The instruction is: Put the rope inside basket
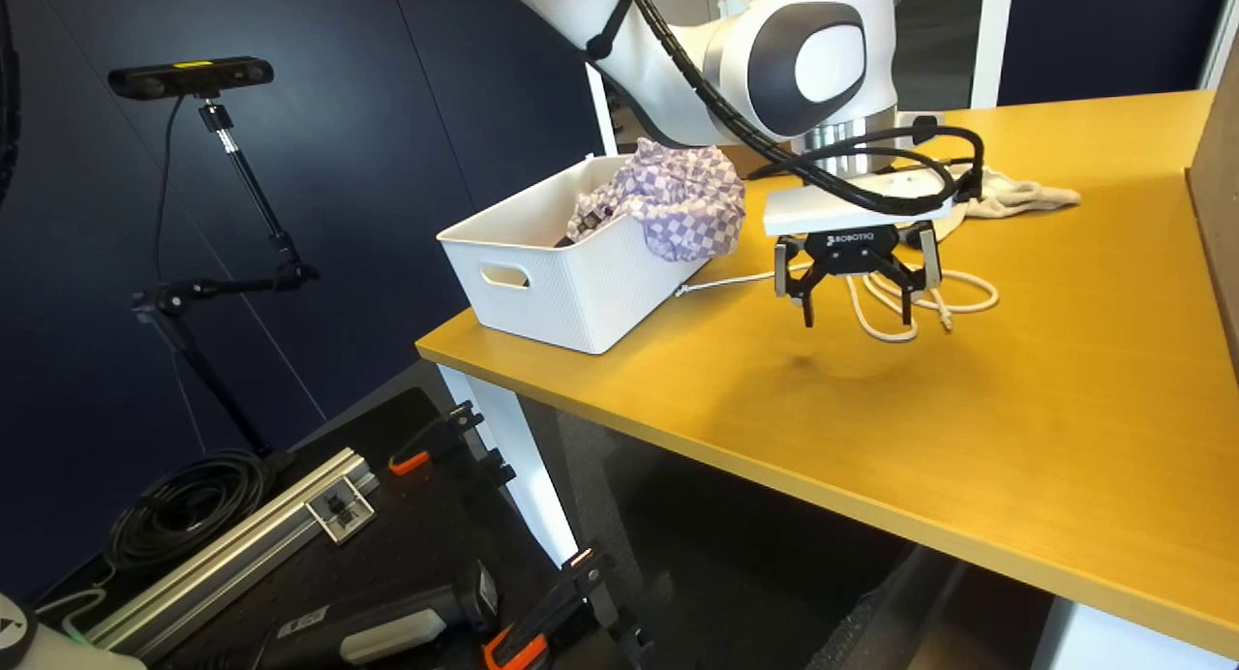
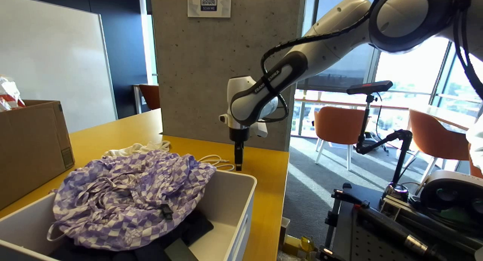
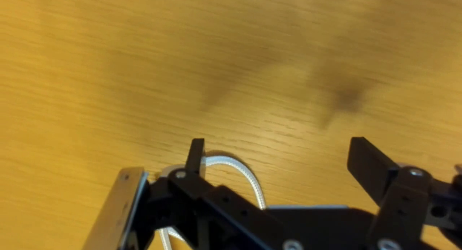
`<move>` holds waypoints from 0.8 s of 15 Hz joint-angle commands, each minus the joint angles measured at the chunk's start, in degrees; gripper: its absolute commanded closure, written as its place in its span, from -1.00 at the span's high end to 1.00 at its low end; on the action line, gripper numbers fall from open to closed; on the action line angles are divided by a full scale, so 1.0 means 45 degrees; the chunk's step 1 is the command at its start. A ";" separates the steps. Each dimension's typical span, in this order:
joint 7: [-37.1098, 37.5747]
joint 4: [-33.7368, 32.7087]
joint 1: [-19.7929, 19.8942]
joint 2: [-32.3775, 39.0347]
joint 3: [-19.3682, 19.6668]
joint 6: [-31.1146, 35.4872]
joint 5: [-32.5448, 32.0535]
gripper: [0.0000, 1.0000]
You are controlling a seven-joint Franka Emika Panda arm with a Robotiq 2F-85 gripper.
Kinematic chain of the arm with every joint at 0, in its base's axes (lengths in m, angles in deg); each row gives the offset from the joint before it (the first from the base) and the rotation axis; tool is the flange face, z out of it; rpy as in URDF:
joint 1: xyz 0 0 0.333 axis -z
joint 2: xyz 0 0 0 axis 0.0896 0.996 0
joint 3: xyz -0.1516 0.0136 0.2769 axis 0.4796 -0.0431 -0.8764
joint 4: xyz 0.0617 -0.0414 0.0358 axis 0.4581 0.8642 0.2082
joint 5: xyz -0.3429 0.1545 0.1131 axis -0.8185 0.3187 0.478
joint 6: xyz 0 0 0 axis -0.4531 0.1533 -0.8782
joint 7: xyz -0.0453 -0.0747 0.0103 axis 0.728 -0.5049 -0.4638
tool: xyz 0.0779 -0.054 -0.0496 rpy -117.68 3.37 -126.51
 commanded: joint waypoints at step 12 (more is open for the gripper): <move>-0.0691 -0.4770 0.0040 0.3196 -0.0426 -0.0703 -0.0186 1.00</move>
